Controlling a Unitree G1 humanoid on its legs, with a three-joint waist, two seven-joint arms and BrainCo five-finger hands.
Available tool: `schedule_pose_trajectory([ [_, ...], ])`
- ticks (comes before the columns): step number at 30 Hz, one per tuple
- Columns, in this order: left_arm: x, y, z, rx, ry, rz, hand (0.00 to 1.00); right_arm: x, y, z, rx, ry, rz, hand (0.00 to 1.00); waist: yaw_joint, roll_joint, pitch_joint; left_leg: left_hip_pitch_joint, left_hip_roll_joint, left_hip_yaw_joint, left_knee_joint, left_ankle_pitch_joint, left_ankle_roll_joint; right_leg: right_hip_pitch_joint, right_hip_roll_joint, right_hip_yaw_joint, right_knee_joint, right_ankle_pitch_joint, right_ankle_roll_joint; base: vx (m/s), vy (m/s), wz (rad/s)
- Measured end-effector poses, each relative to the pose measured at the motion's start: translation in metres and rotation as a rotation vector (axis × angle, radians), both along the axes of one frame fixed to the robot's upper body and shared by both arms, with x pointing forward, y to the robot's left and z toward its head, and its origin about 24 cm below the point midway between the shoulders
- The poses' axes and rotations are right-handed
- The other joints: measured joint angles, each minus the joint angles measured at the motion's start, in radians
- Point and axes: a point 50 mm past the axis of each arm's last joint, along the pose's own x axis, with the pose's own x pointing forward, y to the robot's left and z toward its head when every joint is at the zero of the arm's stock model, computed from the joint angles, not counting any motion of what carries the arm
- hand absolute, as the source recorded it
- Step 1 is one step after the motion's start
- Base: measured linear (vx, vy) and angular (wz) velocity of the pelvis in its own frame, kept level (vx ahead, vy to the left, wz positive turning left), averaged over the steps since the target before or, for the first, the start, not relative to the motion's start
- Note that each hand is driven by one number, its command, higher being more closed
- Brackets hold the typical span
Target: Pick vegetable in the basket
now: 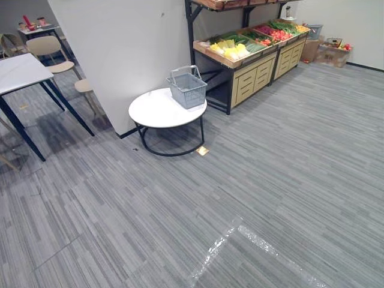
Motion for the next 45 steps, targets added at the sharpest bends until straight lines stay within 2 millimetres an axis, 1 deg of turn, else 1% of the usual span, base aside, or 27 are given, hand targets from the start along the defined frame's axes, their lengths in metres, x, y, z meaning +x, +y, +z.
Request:
schedule_pose_trajectory([
  [4, 0.003, 0.000, 0.000, -0.005, -0.008, -0.004, 0.00, 0.003, 0.000, 0.000, -0.001, -0.007, 0.000, 0.00, 0.000, 0.002, 0.019, 0.031, 0.002, 0.008, -0.013, -0.003, -0.005, 0.028, 0.004, 0.007, -0.013, 0.000, 0.000, 0.00, -0.017, -0.05],
  [8, 0.003, 0.000, 0.000, -0.012, -0.013, -0.009, 0.00, 0.004, 0.000, 0.000, -0.001, -0.010, 0.001, 0.00, 0.000, 0.003, 0.025, 0.031, 0.006, 0.027, -0.014, -0.007, -0.010, 0.021, 0.007, 0.021, -0.013, 0.000, 0.000, -0.02, -0.028, -0.13],
  [9, 0.005, 0.000, 0.000, -0.013, -0.017, -0.013, 0.00, 0.005, 0.000, 0.000, -0.002, -0.013, 0.002, 0.00, -0.001, -0.002, 0.027, 0.031, 0.007, 0.029, -0.015, -0.007, -0.010, 0.020, 0.008, 0.022, -0.013, 0.000, 0.000, 0.00, -0.026, -0.05],
  [13, 0.006, 0.000, 0.000, -0.013, -0.021, -0.016, 0.00, 0.004, 0.000, 0.000, -0.003, -0.012, -0.002, 0.00, 0.000, -0.004, 0.031, 0.030, 0.011, 0.031, -0.018, -0.008, -0.011, 0.017, 0.013, 0.023, -0.017, 0.000, 0.000, 0.01, -0.036, -0.03],
  [18, 0.006, 0.001, 0.000, -0.015, -0.024, -0.015, 0.00, 0.004, 0.002, 0.000, 0.020, -0.029, -0.036, 0.00, 0.000, -0.005, 0.038, 0.032, 0.023, 0.053, -0.018, -0.015, -0.022, 0.012, 0.024, 0.031, -0.020, 0.000, 0.000, 0.01, -0.051, -0.12],
  [21, 0.007, 0.001, 0.000, -0.016, -0.026, -0.007, 0.00, 0.003, 0.002, 0.000, 0.026, -0.033, -0.070, 0.00, 0.000, -0.005, 0.045, 0.032, 0.025, 0.052, -0.018, -0.015, -0.022, 0.013, 0.026, 0.029, -0.020, 0.000, 0.000, 0.00, -0.047, 0.00],
  [38, 0.007, 0.001, 0.000, -0.013, -0.023, -0.010, 0.00, 0.005, 0.002, 0.000, 0.025, -0.035, -0.070, 0.00, -0.002, -0.006, 0.046, 0.023, 0.021, 0.034, -0.018, -0.013, -0.020, 0.010, 0.020, -0.001, -0.021, 0.000, 0.000, -0.02, -0.023, 0.03],
  [40, 0.008, 0.001, 0.000, -0.012, -0.028, -0.009, 0.00, 0.009, 0.002, 0.000, 0.025, -0.047, -0.075, 0.00, -0.001, -0.005, 0.050, 0.009, 0.024, 0.046, -0.018, -0.013, -0.020, -0.026, 0.020, 0.001, 0.019, -0.013, -0.007, -0.03, -0.028, -0.18],
  [42, 0.015, 0.004, 0.001, -0.002, -0.043, -0.012, 0.00, 0.030, 0.003, 0.002, 0.029, -0.109, -0.092, 0.00, -0.001, -0.008, 0.090, -0.010, 0.025, 0.077, -0.010, -0.010, -0.020, -0.121, 0.008, -0.003, 0.174, -0.071, -0.011, -0.07, -0.043, -0.39],
  [43, 0.016, 0.005, 0.001, 0.004, -0.046, -0.011, 0.00, 0.034, 0.003, 0.002, 0.032, -0.124, -0.102, 0.00, -0.001, -0.017, 0.100, -0.018, 0.023, 0.080, -0.009, -0.010, -0.021, -0.146, 0.003, -0.007, 0.209, -0.086, -0.014, -0.08, -0.053, -0.28],
  [44, 0.018, 0.009, 0.002, 0.017, -0.051, -0.013, 0.00, 0.038, 0.009, 0.002, 0.046, -0.142, -0.119, 0.00, -0.003, -0.034, 0.111, -0.034, 0.017, 0.083, -0.006, -0.009, -0.024, -0.184, -0.009, -0.012, 0.259, -0.112, -0.022, -0.06, -0.061, -0.09],
  [45, 0.022, 0.011, 0.003, 0.026, -0.058, -0.014, 0.00, 0.038, 0.012, 0.001, 0.054, -0.154, -0.150, 0.00, -0.004, -0.041, 0.115, -0.042, 0.015, 0.081, -0.002, -0.013, -0.031, -0.207, -0.014, -0.017, 0.284, -0.129, -0.035, -0.02, -0.069, -0.02],
])
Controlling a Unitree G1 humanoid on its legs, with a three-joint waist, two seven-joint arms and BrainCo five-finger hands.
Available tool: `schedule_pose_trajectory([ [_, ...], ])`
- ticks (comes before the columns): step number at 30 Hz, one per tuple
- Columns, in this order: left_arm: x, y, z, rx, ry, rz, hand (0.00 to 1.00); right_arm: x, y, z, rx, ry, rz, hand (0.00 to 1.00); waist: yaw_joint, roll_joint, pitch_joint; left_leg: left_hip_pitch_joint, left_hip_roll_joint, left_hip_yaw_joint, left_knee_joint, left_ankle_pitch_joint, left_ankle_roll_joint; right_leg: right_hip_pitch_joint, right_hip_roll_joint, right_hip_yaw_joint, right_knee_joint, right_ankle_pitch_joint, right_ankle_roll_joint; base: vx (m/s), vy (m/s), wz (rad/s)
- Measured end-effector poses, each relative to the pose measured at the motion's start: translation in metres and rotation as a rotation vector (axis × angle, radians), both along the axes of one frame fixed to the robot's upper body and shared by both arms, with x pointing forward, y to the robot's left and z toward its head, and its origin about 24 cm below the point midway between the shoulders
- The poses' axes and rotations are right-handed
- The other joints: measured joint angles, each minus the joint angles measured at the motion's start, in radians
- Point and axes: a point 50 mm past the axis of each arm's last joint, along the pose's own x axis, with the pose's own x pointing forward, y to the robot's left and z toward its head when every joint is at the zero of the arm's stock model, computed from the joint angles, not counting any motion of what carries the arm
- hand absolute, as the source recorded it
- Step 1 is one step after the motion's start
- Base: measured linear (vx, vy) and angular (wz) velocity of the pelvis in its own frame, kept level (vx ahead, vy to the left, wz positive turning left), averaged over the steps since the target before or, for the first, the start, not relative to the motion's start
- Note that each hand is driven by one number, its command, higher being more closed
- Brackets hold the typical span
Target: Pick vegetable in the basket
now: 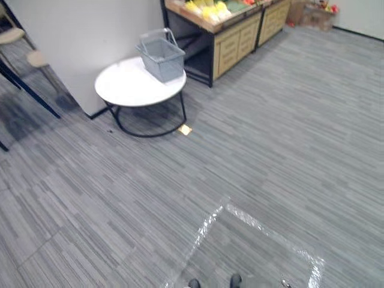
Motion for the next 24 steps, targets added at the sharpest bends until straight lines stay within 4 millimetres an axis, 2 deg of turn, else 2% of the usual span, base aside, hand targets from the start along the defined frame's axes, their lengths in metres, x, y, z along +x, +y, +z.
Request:
schedule_pose_trajectory([
  [2, 0.000, 0.001, 0.000, 0.001, -0.007, 0.038, 0.00, -0.001, 0.000, 0.000, 0.002, -0.005, -0.020, 0.00, 0.000, -0.002, 0.008, -0.001, 0.001, 0.002, 0.012, -0.016, -0.015, -0.008, -0.003, -0.006, 0.022, -0.026, -0.008, 0.04, -0.088, 0.05],
  [3, -0.001, 0.001, 0.000, -0.003, -0.016, 0.094, 0.00, -0.002, 0.000, 0.000, 0.003, -0.007, -0.034, 0.00, 0.001, -0.005, 0.014, -0.034, 0.012, 0.006, 0.102, -0.070, -0.023, -0.006, -0.008, -0.016, 0.048, -0.061, -0.020, 0.05, -0.148, 0.10],
  [4, -0.003, -0.001, 0.000, -0.014, -0.026, 0.162, 0.00, -0.003, -0.002, 0.000, -0.002, -0.010, -0.039, 0.00, 0.005, 0.001, 0.014, -0.110, 0.052, 0.016, 0.287, -0.153, -0.041, 0.001, 0.000, -0.026, 0.057, -0.085, -0.029, 0.08, -0.172, 0.18],
  [5, -0.001, -0.003, 0.000, -0.024, -0.049, 0.222, 0.00, -0.002, -0.003, 0.001, -0.009, -0.018, -0.038, 0.00, 0.006, 0.010, 0.021, -0.189, 0.096, 0.033, 0.475, -0.198, -0.027, 0.011, 0.014, -0.038, 0.061, -0.099, -0.034, 0.08, -0.147, 0.23],
  [6, 0.000, -0.003, 0.000, -0.028, -0.067, 0.259, 0.00, -0.002, -0.004, 0.002, -0.015, -0.022, -0.035, 0.00, 0.006, 0.021, 0.026, -0.254, 0.128, 0.035, 0.621, -0.202, -0.013, 0.017, 0.022, -0.047, 0.067, -0.108, -0.045, 0.08, -0.107, 0.21],
  [7, 0.002, -0.006, 0.001, -0.039, -0.097, 0.318, 0.00, -0.004, -0.006, 0.002, -0.029, -0.022, -0.015, 0.00, 0.014, 0.022, 0.041, -0.368, 0.177, 0.013, 0.877, -0.148, 0.035, 0.038, 0.035, -0.054, 0.081, -0.124, -0.063, 0.13, -0.076, 0.09],
  [8, 0.000, -0.007, 0.000, -0.044, -0.101, 0.342, 0.00, -0.004, -0.007, 0.003, -0.041, -0.020, 0.002, 0.00, 0.033, 0.026, 0.045, -0.429, 0.196, -0.008, 1.003, -0.143, 0.040, 0.057, 0.039, -0.054, 0.091, -0.141, -0.071, 0.24, -0.062, 0.03],
  [9, 0.002, -0.009, 0.001, -0.051, -0.113, 0.364, 0.00, -0.004, -0.008, 0.004, -0.057, -0.019, 0.026, 0.00, 0.039, 0.030, 0.046, -0.487, 0.191, -0.040, 1.102, -0.154, 0.023, 0.088, 0.040, -0.053, 0.091, -0.162, -0.071, 0.34, -0.044, -0.03],
  [10, 0.002, -0.011, 0.001, -0.057, -0.118, 0.367, 0.00, 0.001, -0.009, 0.005, -0.064, -0.031, 0.048, 0.00, 0.047, 0.030, 0.046, -0.535, 0.176, -0.056, 1.117, -0.166, 0.003, 0.110, 0.034, -0.048, 0.082, -0.174, -0.067, 0.30, -0.012, -0.02],
  [11, 0.002, -0.011, 0.001, -0.056, -0.122, 0.365, 0.00, 0.003, -0.010, 0.006, -0.069, -0.034, 0.057, 0.00, 0.051, 0.032, 0.047, -0.556, 0.170, -0.058, 1.097, -0.169, -0.002, 0.120, 0.032, -0.046, 0.070, -0.179, -0.062, 0.42, 0.048, -0.09],
  [13, 0.006, -0.013, 0.001, -0.064, -0.135, 0.346, 0.00, 0.018, -0.011, 0.008, -0.075, -0.062, 0.079, 0.00, 0.057, 0.031, 0.047, -0.602, 0.146, -0.034, 0.859, -0.168, -0.011, 0.173, 0.019, -0.033, -0.009, -0.176, -0.047, 0.49, 0.104, -0.16],
  [14, 0.007, -0.013, 0.001, -0.066, -0.138, 0.343, 0.00, 0.023, -0.010, 0.009, -0.077, -0.071, 0.091, 0.00, 0.057, 0.032, 0.048, -0.610, 0.145, -0.020, 0.790, -0.160, -0.008, 0.189, 0.016, -0.030, -0.032, -0.170, -0.037, 0.38, 0.096, -0.21],
  [15, 0.007, -0.013, 0.001, -0.068, -0.141, 0.344, 0.00, 0.029, -0.009, 0.010, -0.084, -0.085, 0.114, 0.00, 0.058, 0.031, 0.047, -0.622, 0.145, 0.000, 0.684, -0.135, -0.009, 0.216, 0.009, -0.022, -0.071, -0.167, -0.027, 0.43, 0.130, -0.21],
  [17, 0.007, -0.013, 0.002, -0.066, -0.145, 0.347, 0.00, 0.040, -0.006, 0.013, -0.091, -0.118, 0.122, 0.00, 0.071, 0.027, 0.045, -0.634, 0.134, 0.003, 0.478, -0.051, -0.010, 0.277, -0.017, 0.002, -0.147, -0.160, 0.003, 0.66, 0.270, -0.53],
  [18, 0.008, -0.014, 0.002, -0.065, -0.147, 0.345, 0.00, 0.043, -0.005, 0.013, -0.091, -0.129, 0.116, 0.00, 0.099, 0.024, 0.040, -0.627, 0.122, -0.014, 0.348, 0.036, -0.023, 0.324, -0.052, 0.043, -0.188, -0.159, 0.018, 0.65, 0.317, -0.77],
  [19, 0.007, -0.013, 0.002, -0.063, -0.144, 0.344, 0.00, 0.043, -0.004, 0.013, -0.089, -0.130, 0.117, 0.00, 0.109, 0.020, 0.037, -0.620, 0.116, -0.015, 0.357, 0.099, -0.027, 0.330, -0.070, 0.058, -0.179, -0.158, 0.017, 0.66, 0.338, -0.83],
  [20, 0.008, -0.007, 0.003, -0.046, -0.152, 0.335, 0.00, 0.045, 0.004, 0.012, -0.066, -0.130, 0.108, 0.00, 0.113, -0.001, 0.022, -0.607, 0.080, 0.002, 0.383, 0.121, 0.026, 0.321, -0.115, 0.099, -0.134, -0.143, 0.006, 0.68, 0.325, -0.31],
  [21, 0.009, -0.002, 0.004, -0.032, -0.155, 0.326, 0.00, 0.044, 0.010, 0.010, -0.044, -0.130, 0.088, 0.00, 0.104, -0.022, 0.011, -0.606, 0.054, 0.010, 0.446, 0.075, 0.065, 0.301, -0.154, 0.113, -0.063, -0.087, 0.053, 0.70, 0.323, -0.16],
  [22, 0.008, 0.000, 0.004, -0.028, -0.150, 0.321, 0.00, 0.040, 0.010, 0.009, -0.034, -0.119, 0.066, 0.00, 0.095, -0.030, 0.006, -0.600, 0.048, 0.013, 0.483, 0.042, 0.073, 0.297, -0.165, 0.124, -0.017, -0.055, 0.063, 0.75, 0.308, 0.06],
  [23, 0.006, 0.005, 0.004, -0.017, -0.136, 0.298, 0.00, 0.032, 0.011, 0.006, -0.016, -0.090, 0.038, 0.00, 0.087, -0.051, -0.001, -0.560, 0.027, 0.021, 0.523, -0.008, 0.084, 0.278, -0.179, 0.152, 0.100, 0.033, 0.060, 0.75, 0.305, -0.06],
  [24, 0.007, 0.007, 0.005, -0.012, -0.129, 0.265, 0.00, 0.028, 0.009, 0.005, -0.018, -0.075, 0.027, 0.00, 0.086, -0.054, -0.004, -0.483, 0.016, 0.023, 0.519, -0.057, 0.095, 0.223, -0.181, 0.170, 0.260, 0.206, 0.063, 0.74, 0.295, -0.14],
])
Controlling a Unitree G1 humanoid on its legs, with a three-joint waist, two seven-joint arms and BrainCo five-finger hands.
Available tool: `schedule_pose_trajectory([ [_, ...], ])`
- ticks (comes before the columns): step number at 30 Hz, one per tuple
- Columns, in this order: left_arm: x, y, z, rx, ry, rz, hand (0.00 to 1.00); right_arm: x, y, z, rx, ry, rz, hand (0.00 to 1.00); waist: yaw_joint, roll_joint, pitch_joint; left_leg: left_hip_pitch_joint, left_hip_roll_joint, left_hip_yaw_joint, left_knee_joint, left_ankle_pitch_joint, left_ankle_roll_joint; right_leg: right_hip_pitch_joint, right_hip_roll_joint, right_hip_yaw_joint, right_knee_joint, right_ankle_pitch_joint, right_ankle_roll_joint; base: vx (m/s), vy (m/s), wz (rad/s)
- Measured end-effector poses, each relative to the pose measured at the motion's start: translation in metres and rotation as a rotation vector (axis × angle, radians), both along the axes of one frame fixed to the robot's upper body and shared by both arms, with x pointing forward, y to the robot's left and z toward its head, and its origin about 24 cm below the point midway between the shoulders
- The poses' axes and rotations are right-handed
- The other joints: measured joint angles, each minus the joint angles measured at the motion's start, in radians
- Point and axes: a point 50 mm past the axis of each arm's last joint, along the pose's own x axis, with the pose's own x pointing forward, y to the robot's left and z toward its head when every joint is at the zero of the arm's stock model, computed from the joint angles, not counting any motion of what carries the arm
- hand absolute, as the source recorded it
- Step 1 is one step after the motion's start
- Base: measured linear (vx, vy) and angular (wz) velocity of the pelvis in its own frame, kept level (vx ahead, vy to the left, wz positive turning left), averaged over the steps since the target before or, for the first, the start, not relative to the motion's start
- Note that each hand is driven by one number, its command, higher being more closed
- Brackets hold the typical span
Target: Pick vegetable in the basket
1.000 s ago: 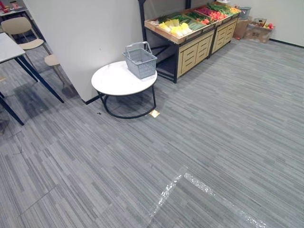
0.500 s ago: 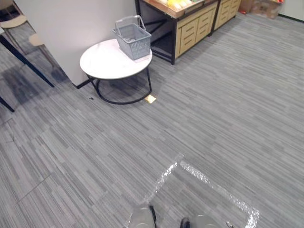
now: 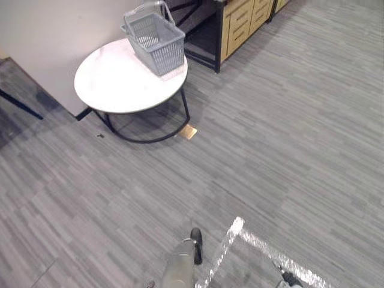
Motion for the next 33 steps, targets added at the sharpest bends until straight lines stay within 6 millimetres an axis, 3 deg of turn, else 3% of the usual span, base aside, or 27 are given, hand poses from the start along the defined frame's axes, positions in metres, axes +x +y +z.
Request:
schedule_pose_trajectory([
  [2, -0.001, 0.002, 0.000, 0.010, 0.019, -0.047, 0.00, -0.006, -0.001, -0.001, -0.010, 0.018, 0.015, 0.00, -0.009, 0.002, -0.006, 0.129, -0.012, 0.001, -0.079, -0.062, -0.001, -0.092, -0.006, 0.008, 0.228, 0.243, 0.022, 0.60, 0.237, -0.13],
  [3, 0.003, 0.007, 0.002, 0.033, 0.017, -0.077, 0.00, -0.008, 0.002, -0.002, -0.010, 0.026, 0.043, 0.00, -0.028, -0.023, -0.009, 0.231, -0.050, 0.001, -0.130, -0.086, 0.009, -0.238, -0.027, 0.001, 0.524, 0.216, 0.030, 0.71, 0.231, 0.06],
  [5, 0.009, 0.007, 0.003, 0.034, 0.010, -0.085, 0.00, -0.011, -0.002, -0.001, -0.031, 0.028, 0.068, 0.00, -0.047, -0.018, -0.006, 0.343, -0.071, -0.023, -0.197, -0.094, 0.018, -0.350, -0.020, -0.025, 0.705, 0.114, 0.024, 0.62, 0.143, 0.26],
  [6, 0.015, 0.005, 0.003, 0.036, 0.006, -0.109, 0.00, -0.014, -0.005, 0.000, -0.048, 0.028, 0.073, 0.00, -0.062, -0.001, 0.001, 0.428, -0.072, -0.036, -0.247, -0.094, 0.018, -0.420, -0.008, -0.067, 0.750, 0.048, 0.014, 0.45, 0.055, 0.35],
  [9, 0.020, 0.001, 0.002, 0.028, -0.005, -0.106, 0.00, -0.023, -0.006, 0.001, -0.059, 0.029, 0.058, 0.00, -0.085, 0.022, 0.008, 0.581, -0.058, -0.058, -0.321, -0.099, 0.021, -0.567, -0.025, -0.176, 0.599, -0.084, -0.006, 0.56, -0.003, 0.50],
  [10, 0.024, -0.004, 0.002, 0.015, -0.016, -0.100, 0.00, -0.026, -0.009, 0.001, -0.065, 0.033, 0.047, 0.00, -0.088, 0.044, 0.010, 0.625, -0.032, -0.057, -0.343, -0.122, 0.011, -0.589, -0.029, -0.239, 0.429, -0.096, -0.025, 0.49, -0.073, 0.56],
  [12, 0.029, -0.008, 0.001, 0.005, -0.030, -0.101, 0.00, -0.030, -0.010, 0.001, -0.067, 0.042, 0.043, 0.00, -0.087, 0.060, 0.009, 0.668, -0.005, -0.063, -0.373, -0.152, -0.017, -0.598, -0.023, -0.280, 0.152, -0.082, -0.018, 0.53, -0.150, 0.57],
  [14, 0.027, -0.009, 0.001, -0.002, -0.037, -0.059, 0.00, -0.034, -0.010, 0.001, -0.067, 0.053, 0.044, 0.00, -0.086, 0.056, 0.007, 0.728, 0.010, -0.105, -0.387, -0.207, -0.062, -0.588, 0.004, -0.235, -0.213, -0.010, -0.013, 0.67, -0.277, 0.58],
  [15, 0.026, -0.010, 0.000, -0.007, -0.035, -0.042, 0.00, -0.034, -0.010, 0.000, -0.066, 0.055, 0.045, 0.00, -0.088, 0.051, 0.004, 0.749, 0.016, -0.119, -0.385, -0.219, -0.066, -0.582, 0.017, -0.210, -0.212, 0.076, -0.026, 0.65, -0.300, 0.25],
  [16, 0.021, -0.024, -0.003, -0.047, -0.023, -0.011, 0.00, -0.032, -0.020, 0.002, -0.093, 0.053, 0.065, 0.00, -0.086, 0.098, 0.002, 0.771, 0.049, -0.133, -0.357, -0.217, -0.070, -0.583, 0.035, -0.217, -0.133, 0.062, -0.032, 0.62, -0.284, 0.09],
  [18, 0.018, -0.035, -0.005, -0.077, -0.019, 0.008, 0.00, -0.029, -0.026, 0.005, -0.118, 0.043, 0.077, 0.00, -0.084, 0.137, -0.010, 0.763, 0.098, -0.144, -0.252, -0.167, -0.105, -0.579, 0.063, -0.238, -0.015, -0.049, -0.056, 0.66, -0.310, -0.05],
  [20, 0.017, -0.038, -0.006, -0.087, -0.016, 0.016, 0.00, -0.022, -0.030, 0.007, -0.136, 0.026, 0.087, 0.00, -0.089, 0.153, -0.023, 0.699, 0.139, -0.185, -0.069, -0.107, -0.107, -0.549, 0.089, -0.264, 0.023, -0.127, -0.067, 0.60, -0.296, 0.00],
  [21, 0.021, -0.038, -0.006, -0.089, -0.027, 0.015, 0.00, -0.022, -0.032, 0.007, -0.146, 0.030, 0.105, 0.00, -0.090, 0.174, -0.032, 0.614, 0.162, -0.219, 0.113, -0.002, -0.132, -0.501, 0.109, -0.283, 0.009, -0.161, -0.073, 0.57, -0.278, 0.15],
  [22, 0.023, -0.037, -0.005, -0.085, -0.037, 0.013, 0.00, -0.023, -0.033, 0.008, -0.151, 0.035, 0.113, 0.00, -0.090, 0.163, -0.025, 0.557, 0.175, -0.235, 0.221, 0.095, -0.177, -0.469, 0.118, -0.295, -0.010, -0.173, -0.076, 0.54, -0.221, 0.23],
  [23, 0.027, -0.033, -0.003, -0.068, -0.052, 0.008, 0.00, -0.023, -0.034, 0.008, -0.154, 0.040, 0.123, 0.00, -0.085, 0.165, -0.023, 0.448, 0.203, -0.246, 0.431, 0.200, -0.230, -0.400, 0.134, -0.308, -0.057, -0.193, -0.082, 0.50, -0.157, 0.25],
  [24, 0.030, -0.031, -0.002, -0.058, -0.064, 0.000, 0.00, -0.023, -0.034, 0.007, -0.154, 0.044, 0.130, 0.00, -0.083, 0.164, -0.020, 0.363, 0.233, -0.212, 0.588, 0.182, -0.210, -0.334, 0.145, -0.321, -0.098, -0.195, -0.084, 0.50, -0.130, 0.24],
  [26, 0.031, -0.024, 0.000, -0.040, -0.073, -0.006, 0.00, -0.020, -0.032, 0.007, -0.151, 0.049, 0.152, 0.00, -0.073, 0.144, -0.010, 0.245, 0.251, -0.107, 0.728, 0.083, -0.160, -0.189, 0.154, -0.328, -0.207, -0.207, -0.093, 0.49, -0.091, 0.14],
  [29, 0.032, -0.022, 0.001, -0.040, -0.085, -0.002, 0.00, -0.017, -0.031, 0.005, -0.145, 0.061, 0.158, 0.00, -0.054, 0.138, -0.008, 0.095, 0.227, -0.024, 0.638, -0.023, -0.133, -0.072, 0.155, -0.333, -0.333, -0.198, -0.072, 0.43, 0.016, 0.00],
  [31, 0.030, -0.022, 0.001, -0.044, -0.096, 0.024, 0.00, -0.013, -0.031, 0.005, -0.142, 0.062, 0.151, 0.00, -0.032, 0.133, -0.002, 0.021, 0.199, 0.025, 0.360, -0.068, -0.117, 0.004, 0.146, -0.335, -0.421, -0.189, -0.039, 0.40, 0.118, -0.06],
  [32, 0.030, -0.023, 0.001, -0.044, -0.096, 0.026, 0.00, -0.013, -0.030, 0.005, -0.140, 0.063, 0.151, 0.00, -0.025, 0.129, -0.002, 0.020, 0.184, 0.032, 0.258, -0.064, -0.114, 0.022, 0.137, -0.336, -0.436, -0.192, -0.028, 0.48, 0.222, 0.01],
  [33, 0.026, -0.023, 0.000, -0.039, -0.086, 0.029, 0.00, -0.011, -0.028, 0.005, -0.134, 0.058, 0.151, 0.00, -0.024, 0.122, 0.001, 0.035, 0.148, 0.042, -0.026, -0.016, -0.108, 0.073, 0.115, -0.346, -0.466, -0.210, 0.002, 0.60, 0.306, 0.09],
])
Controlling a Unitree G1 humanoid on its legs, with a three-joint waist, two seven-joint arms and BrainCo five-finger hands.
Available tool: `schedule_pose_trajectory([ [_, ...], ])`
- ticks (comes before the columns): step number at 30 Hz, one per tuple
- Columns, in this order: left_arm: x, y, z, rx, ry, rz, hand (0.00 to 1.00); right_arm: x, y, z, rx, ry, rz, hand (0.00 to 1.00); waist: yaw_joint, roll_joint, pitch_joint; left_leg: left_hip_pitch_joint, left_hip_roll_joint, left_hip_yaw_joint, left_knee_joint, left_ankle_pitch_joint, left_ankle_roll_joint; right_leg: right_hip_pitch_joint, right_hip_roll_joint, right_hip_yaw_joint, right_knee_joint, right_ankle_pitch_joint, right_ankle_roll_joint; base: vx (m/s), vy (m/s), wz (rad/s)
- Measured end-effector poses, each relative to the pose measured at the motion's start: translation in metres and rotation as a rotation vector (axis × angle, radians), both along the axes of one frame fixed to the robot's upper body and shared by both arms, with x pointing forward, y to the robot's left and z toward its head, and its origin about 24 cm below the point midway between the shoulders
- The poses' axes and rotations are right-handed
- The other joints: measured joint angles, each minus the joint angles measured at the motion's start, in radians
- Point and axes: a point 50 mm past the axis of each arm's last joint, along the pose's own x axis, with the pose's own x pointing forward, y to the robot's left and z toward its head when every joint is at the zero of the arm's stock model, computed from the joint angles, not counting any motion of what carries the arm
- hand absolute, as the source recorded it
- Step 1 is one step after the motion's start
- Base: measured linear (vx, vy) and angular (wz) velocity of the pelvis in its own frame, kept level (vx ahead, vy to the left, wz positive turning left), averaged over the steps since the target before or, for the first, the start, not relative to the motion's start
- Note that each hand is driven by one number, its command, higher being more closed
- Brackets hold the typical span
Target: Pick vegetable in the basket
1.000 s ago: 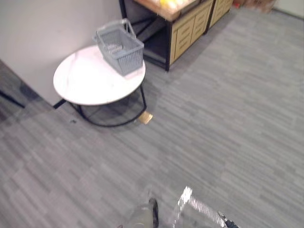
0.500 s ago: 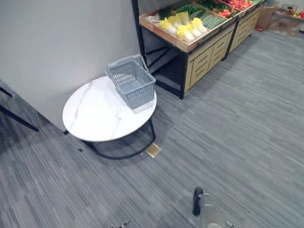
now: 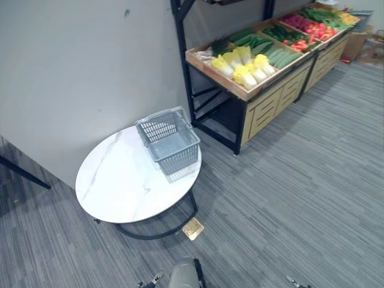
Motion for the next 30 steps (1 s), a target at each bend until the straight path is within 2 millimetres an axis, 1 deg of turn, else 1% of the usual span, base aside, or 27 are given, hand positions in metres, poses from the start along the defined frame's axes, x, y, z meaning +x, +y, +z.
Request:
schedule_pose_trajectory([
  [1, -0.005, 0.000, -0.001, 0.001, 0.011, 0.011, 0.00, 0.001, 0.000, 0.000, 0.000, -0.003, 0.001, 0.00, -0.001, 0.000, 0.000, 0.005, -0.008, 0.003, -0.135, 0.053, 0.005, 0.024, -0.010, -0.005, -0.014, -0.015, 0.025, 0.61, 0.331, 0.12],
  [2, -0.008, -0.001, -0.001, 0.000, 0.019, 0.013, 0.00, 0.001, 0.002, 0.000, 0.001, -0.003, 0.005, 0.00, 0.002, -0.007, 0.002, 0.005, -0.008, 0.024, -0.142, 0.109, 0.017, 0.042, -0.022, -0.004, -0.018, -0.026, 0.040, 0.42, 0.231, 0.07],
  [3, -0.014, 0.003, -0.001, 0.008, 0.033, 0.019, 0.00, 0.002, 0.004, -0.001, 0.005, -0.002, 0.016, 0.00, 0.007, -0.021, -0.003, 0.018, -0.023, 0.059, -0.131, 0.155, 0.051, 0.065, -0.043, -0.002, -0.022, -0.041, 0.031, 0.56, 0.244, 0.08],
  [4, -0.013, 0.008, 0.000, 0.032, 0.030, 0.006, 0.00, 0.008, 0.015, -0.002, 0.030, -0.007, 0.044, 0.00, 0.009, -0.051, -0.012, 0.009, -0.061, 0.079, -0.101, 0.097, 0.086, 0.061, -0.078, 0.027, -0.012, -0.021, -0.001, 0.56, 0.238, 0.08],
  [5, -0.011, 0.009, 0.000, 0.035, 0.029, 0.003, 0.00, 0.011, 0.018, -0.002, 0.037, -0.014, 0.053, 0.00, 0.014, -0.056, -0.010, 0.008, -0.071, 0.079, -0.095, 0.081, 0.090, 0.053, -0.085, 0.047, -0.001, 0.005, -0.010, 0.65, 0.315, 0.20],
  [6, -0.012, 0.012, 0.000, 0.040, 0.038, -0.004, 0.00, 0.013, 0.024, -0.002, 0.049, -0.018, 0.056, 0.00, 0.020, -0.065, -0.011, 0.024, -0.097, 0.074, -0.093, 0.061, 0.103, 0.041, -0.105, 0.085, 0.052, 0.056, 0.002, 0.43, 0.242, 0.25],
  [7, -0.013, 0.013, 0.000, 0.042, 0.047, -0.009, 0.00, 0.013, 0.024, -0.003, 0.051, -0.017, 0.051, 0.00, 0.016, -0.073, -0.011, 0.044, -0.114, 0.072, -0.098, 0.049, 0.110, 0.027, -0.122, 0.103, 0.107, 0.075, 0.022, 0.53, 0.288, 0.37],
  [8, -0.017, 0.015, -0.001, 0.041, 0.078, -0.024, 0.00, 0.011, 0.023, -0.003, 0.049, -0.010, 0.042, 0.00, 0.016, -0.085, -0.010, 0.098, -0.143, 0.068, -0.118, 0.015, 0.116, -0.034, -0.158, 0.144, 0.305, 0.115, 0.080, 0.50, 0.249, 0.26],
  [9, -0.023, 0.016, -0.003, 0.037, 0.108, -0.028, 0.00, 0.013, 0.020, -0.003, 0.042, -0.015, 0.044, 0.00, 0.016, -0.088, -0.007, 0.160, -0.155, 0.067, -0.138, -0.019, 0.108, -0.138, -0.185, 0.192, 0.565, 0.210, 0.110, 0.48, 0.223, 0.17],
  [10, -0.024, 0.017, -0.003, 0.038, 0.118, -0.035, 0.00, 0.015, 0.020, -0.002, 0.039, -0.021, 0.045, 0.00, 0.012, -0.088, -0.005, 0.192, -0.160, 0.059, -0.146, -0.033, 0.104, -0.193, -0.186, 0.211, 0.699, 0.238, 0.119, 0.45, 0.179, 0.19],
  [11, -0.030, 0.019, -0.003, 0.038, 0.148, -0.051, 0.00, 0.018, 0.019, -0.001, 0.034, -0.032, 0.049, 0.00, -0.006, -0.081, -0.001, 0.266, -0.170, 0.037, -0.174, -0.042, 0.100, -0.275, -0.187, 0.204, 0.909, 0.236, 0.118, 0.55, 0.164, 0.37],
  [12, -0.033, 0.020, -0.004, 0.037, 0.165, -0.056, 0.00, 0.019, 0.018, 0.000, 0.023, -0.036, 0.060, 0.00, -0.018, -0.086, -0.003, 0.345, -0.182, 0.021, -0.223, -0.046, 0.095, -0.324, -0.185, 0.173, 1.003, 0.219, 0.092, 0.46, 0.133, 0.45],
  [13, -0.033, 0.020, -0.004, 0.036, 0.166, -0.056, 0.00, 0.019, 0.016, 0.000, 0.016, -0.034, 0.075, 0.00, -0.020, -0.087, -0.004, 0.383, -0.186, 0.013, -0.246, -0.046, 0.095, -0.348, -0.185, 0.152, 1.018, 0.209, 0.075, 0.56, 0.106, 0.46],
  [14, -0.032, 0.020, -0.004, 0.036, 0.161, -0.057, 0.00, 0.020, 0.013, 0.001, 0.006, -0.036, 0.085, 0.00, -0.019, -0.085, -0.004, 0.443, -0.194, -0.004, -0.288, -0.045, 0.093, -0.394, -0.188, 0.109, 1.008, 0.161, 0.057, 0.47, 0.027, 0.51],
  [15, -0.030, 0.020, -0.003, 0.037, 0.153, -0.057, 0.00, 0.020, 0.012, 0.001, 0.003, -0.036, 0.082, 0.00, -0.023, -0.084, -0.003, 0.485, -0.196, -0.031, -0.307, -0.048, 0.086, -0.430, -0.192, 0.062, 0.951, 0.108, 0.039, 0.56, 0.016, 0.57],
  [17, -0.031, 0.020, -0.004, 0.034, 0.148, -0.051, 0.00, 0.020, 0.010, 0.001, -0.001, -0.033, 0.082, 0.00, -0.028, -0.082, -0.001, 0.515, -0.193, -0.066, -0.310, -0.058, 0.057, -0.461, -0.190, 0.028, 0.828, 0.079, 0.003, 0.35, -0.051, 0.63],
  [18, -0.031, 0.018, -0.004, 0.028, 0.145, -0.036, 0.00, 0.019, 0.009, 0.001, -0.003, -0.032, 0.080, 0.00, -0.033, -0.076, 0.002, 0.533, -0.184, -0.091, -0.310, -0.070, 0.038, -0.473, -0.174, 0.029, 0.700, 0.075, -0.003, 0.45, -0.164, 0.78],
  [19, -0.032, 0.017, -0.004, 0.021, 0.144, -0.022, 0.00, 0.017, 0.009, 0.001, -0.005, -0.030, 0.078, 0.00, -0.032, -0.074, 0.003, 0.549, -0.176, -0.107, -0.312, -0.080, 0.021, -0.475, -0.152, 0.061, 0.551, 0.083, -0.003, 0.44, -0.197, 0.81],
  [21, -0.034, 0.016, -0.005, 0.005, 0.137, 0.013, 0.00, 0.010, 0.009, 0.000, -0.002, -0.016, 0.074, 0.00, -0.031, -0.074, 0.003, 0.566, -0.158, -0.146, -0.312, -0.098, -0.007, -0.472, -0.130, 0.136, 0.357, 0.114, 0.005, 0.41, -0.276, 0.80],
  [22, -0.036, 0.015, -0.005, -0.003, 0.131, 0.048, 0.00, 0.005, 0.010, -0.001, 0.002, 0.000, 0.074, 0.00, -0.029, -0.074, 0.002, 0.575, -0.144, -0.166, -0.312, -0.114, -0.030, -0.459, -0.120, 0.189, 0.259, 0.177, 0.003, 0.39, -0.320, 0.77],
  [23, -0.038, 0.015, -0.005, -0.007, 0.130, 0.068, 0.00, 0.001, 0.011, -0.002, 0.006, 0.009, 0.077, 0.00, -0.029, -0.077, 0.001, 0.579, -0.137, -0.181, -0.310, -0.125, -0.042, -0.452, -0.117, 0.212, 0.222, 0.218, 0.004, 0.39, -0.382, 0.84],
  [24, -0.042, 0.018, -0.005, -0.014, 0.122, 0.105, 0.00, -0.006, 0.018, -0.004, 0.020, 0.031, 0.088, 0.00, -0.027, -0.103, -0.008, 0.593, -0.131, -0.207, -0.311, -0.148, -0.070, -0.436, -0.118, 0.242, 0.185, 0.290, 0.020, 0.36, -0.411, 0.56],
  [25, -0.043, 0.007, -0.007, -0.051, 0.117, 0.141, 0.00, -0.007, 0.008, -0.003, 0.001, 0.040, 0.106, 0.00, -0.013, -0.059, -0.009, 0.604, -0.077, -0.204, -0.308, -0.166, -0.085, -0.421, -0.082, 0.205, 0.196, 0.235, 0.033, 0.34, -0.409, 0.44],
  [26, -0.044, 0.003, -0.008, -0.063, 0.117, 0.155, 0.00, -0.008, 0.006, -0.003, -0.008, 0.047, 0.118, 0.00, -0.009, -0.049, -0.013, 0.596, -0.056, -0.196, -0.305, -0.161, -0.087, -0.419, -0.069, 0.188, 0.189, 0.225, 0.020, 0.31, -0.382, 0.28],
  [28, -0.045, -0.003, -0.009, -0.082, 0.117, 0.162, 0.00, -0.003, 0.000, -0.001, -0.021, 0.047, 0.154, 0.00, -0.008, -0.019, -0.025, 0.579, -0.012, -0.173, -0.310, -0.100, -0.110, -0.405, -0.033, 0.138, 0.176, 0.204, -0.012, 0.28, -0.352, 0.37],
  [29, -0.045, -0.003, -0.009, -0.082, 0.119, 0.163, 0.00, -0.003, 0.000, -0.001, -0.024, 0.051, 0.175, 0.00, -0.008, -0.027, -0.022, 0.571, -0.004, -0.176, -0.311, -0.080, -0.112, -0.396, -0.027, 0.128, 0.163, 0.202, -0.015, 0.21, -0.323, 0.34],
  [30, -0.045, -0.003, -0.009, -0.084, 0.116, 0.165, 0.00, -0.001, 0.000, -0.001, -0.027, 0.050, 0.193, 0.00, -0.007, -0.019, -0.026, 0.571, 0.006, -0.178, -0.311, -0.042, -0.112, -0.368, -0.019, 0.107, 0.133, 0.200, -0.019, 0.13, -0.243, 0.29],
])
